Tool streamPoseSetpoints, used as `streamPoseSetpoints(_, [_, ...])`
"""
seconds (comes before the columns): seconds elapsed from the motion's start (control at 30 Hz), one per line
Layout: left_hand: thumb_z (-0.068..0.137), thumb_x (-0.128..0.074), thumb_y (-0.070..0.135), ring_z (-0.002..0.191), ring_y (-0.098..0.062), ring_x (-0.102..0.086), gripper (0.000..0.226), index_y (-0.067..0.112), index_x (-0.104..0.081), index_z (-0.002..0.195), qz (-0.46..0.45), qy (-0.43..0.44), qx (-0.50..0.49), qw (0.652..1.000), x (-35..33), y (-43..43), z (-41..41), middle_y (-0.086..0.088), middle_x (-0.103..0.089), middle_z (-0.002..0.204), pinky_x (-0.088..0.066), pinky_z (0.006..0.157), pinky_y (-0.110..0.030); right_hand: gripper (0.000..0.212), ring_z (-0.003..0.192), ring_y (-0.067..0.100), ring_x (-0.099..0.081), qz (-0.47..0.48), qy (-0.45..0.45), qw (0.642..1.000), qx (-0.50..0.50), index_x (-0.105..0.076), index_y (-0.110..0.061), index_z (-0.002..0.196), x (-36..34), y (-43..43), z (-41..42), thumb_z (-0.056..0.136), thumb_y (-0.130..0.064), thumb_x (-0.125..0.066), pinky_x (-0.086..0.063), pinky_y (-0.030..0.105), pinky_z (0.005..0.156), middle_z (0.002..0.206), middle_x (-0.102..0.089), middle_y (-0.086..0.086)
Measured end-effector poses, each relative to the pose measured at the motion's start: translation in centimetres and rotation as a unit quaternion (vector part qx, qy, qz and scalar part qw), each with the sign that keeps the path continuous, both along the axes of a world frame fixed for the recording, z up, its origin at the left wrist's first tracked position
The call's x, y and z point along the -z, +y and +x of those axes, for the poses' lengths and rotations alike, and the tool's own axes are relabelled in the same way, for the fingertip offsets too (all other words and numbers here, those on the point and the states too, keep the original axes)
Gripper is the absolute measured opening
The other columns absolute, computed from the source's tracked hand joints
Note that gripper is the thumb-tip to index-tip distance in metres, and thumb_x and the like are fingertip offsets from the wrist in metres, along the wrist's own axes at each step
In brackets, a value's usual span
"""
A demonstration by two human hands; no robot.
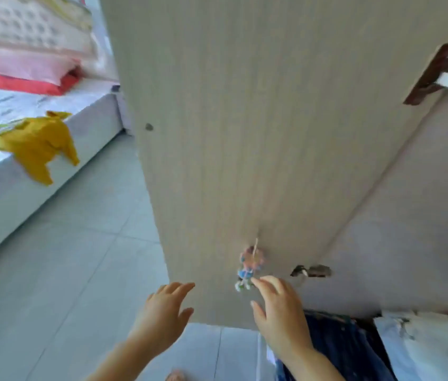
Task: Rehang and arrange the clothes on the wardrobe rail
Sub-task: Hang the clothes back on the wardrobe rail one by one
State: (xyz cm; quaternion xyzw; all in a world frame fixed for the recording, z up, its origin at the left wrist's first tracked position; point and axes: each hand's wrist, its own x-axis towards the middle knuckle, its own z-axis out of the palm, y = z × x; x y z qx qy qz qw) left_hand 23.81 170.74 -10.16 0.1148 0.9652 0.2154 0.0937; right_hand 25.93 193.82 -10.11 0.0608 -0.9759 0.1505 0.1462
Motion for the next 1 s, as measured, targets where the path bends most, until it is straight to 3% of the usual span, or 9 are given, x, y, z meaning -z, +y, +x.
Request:
streamPoseSetpoints(0.1, [0.093,-0.046,0.038,0.128,-0.014,-0.04,0.05,0.031,-0.031,0.14,-0.023,0.004,-0.11,0.994,-0.3,-6.8,1.5,0.008,-0.042,0.139,-0.033,0.104,-0.028,0.043,0.077,0.013,-0.064,0.002,0.002,0.994,-0.107,-0.069,-0.023,0.096,0.0,-6.7,-2.8,0.053,-0.029,-0.07,-0.052,0.023,0.067,0.09,-0.065,-0.007])
streamPoseSetpoints(0.2, [0.093,-0.045,0.039,0.128,-0.015,-0.04,0.05,0.03,-0.03,0.141,-0.035,0.012,-0.206,0.978,-1.1,-12.7,3.0,0.008,-0.041,0.141,-0.032,0.104,-0.028,0.049,0.076,0.016,-0.064,-0.01,-0.004,0.98,-0.199,-0.067,-0.019,0.099,0.1,-12.9,-4.8,0.053,-0.018,-0.084,-0.053,0.028,0.067,0.092,-0.065,-0.003])
streamPoseSetpoints(0.4, [0.093,-0.046,0.038,0.128,-0.014,-0.04,0.049,0.029,-0.032,0.14,-0.041,0.024,-0.339,0.94,-1.3,-23.4,4.1,0.008,-0.043,0.14,-0.031,0.103,-0.027,0.055,0.074,0.017,-0.064,-0.014,0.024,0.951,-0.309,-0.068,-0.019,0.097,0.4,-25.3,-9.4,0.046,-0.013,-0.089,-0.053,0.028,0.064,0.087,-0.064,-0.004])
streamPoseSetpoints(0.7, [0.093,-0.046,0.037,0.126,-0.014,-0.041,0.05,0.028,-0.032,0.14,-0.032,0.019,-0.409,0.912,-1.0,-39.1,-1.2,0.007,-0.044,0.137,-0.032,0.103,-0.025,0.058,0.071,0.014,-0.063,-0.002,0.018,0.928,-0.371,-0.067,-0.021,0.097,1.2,-41.7,-18.4,0.044,-0.018,-0.09,-0.053,0.026,0.063,0.086,-0.064,-0.006])
streamPoseSetpoints(1.0, [0.092,-0.049,0.036,0.125,-0.013,-0.042,0.05,0.026,-0.035,0.139,-0.028,0.018,-0.447,0.894,-1.1,-50.8,-12.6,0.006,-0.045,0.137,-0.035,0.1,-0.026,0.056,0.065,0.015,-0.063,0.018,-0.011,0.927,-0.375,-0.07,-0.02,0.092,0.8,-52.4,-31.8,0.039,-0.017,-0.09,-0.052,0.025,0.055,0.082,-0.064,-0.004])
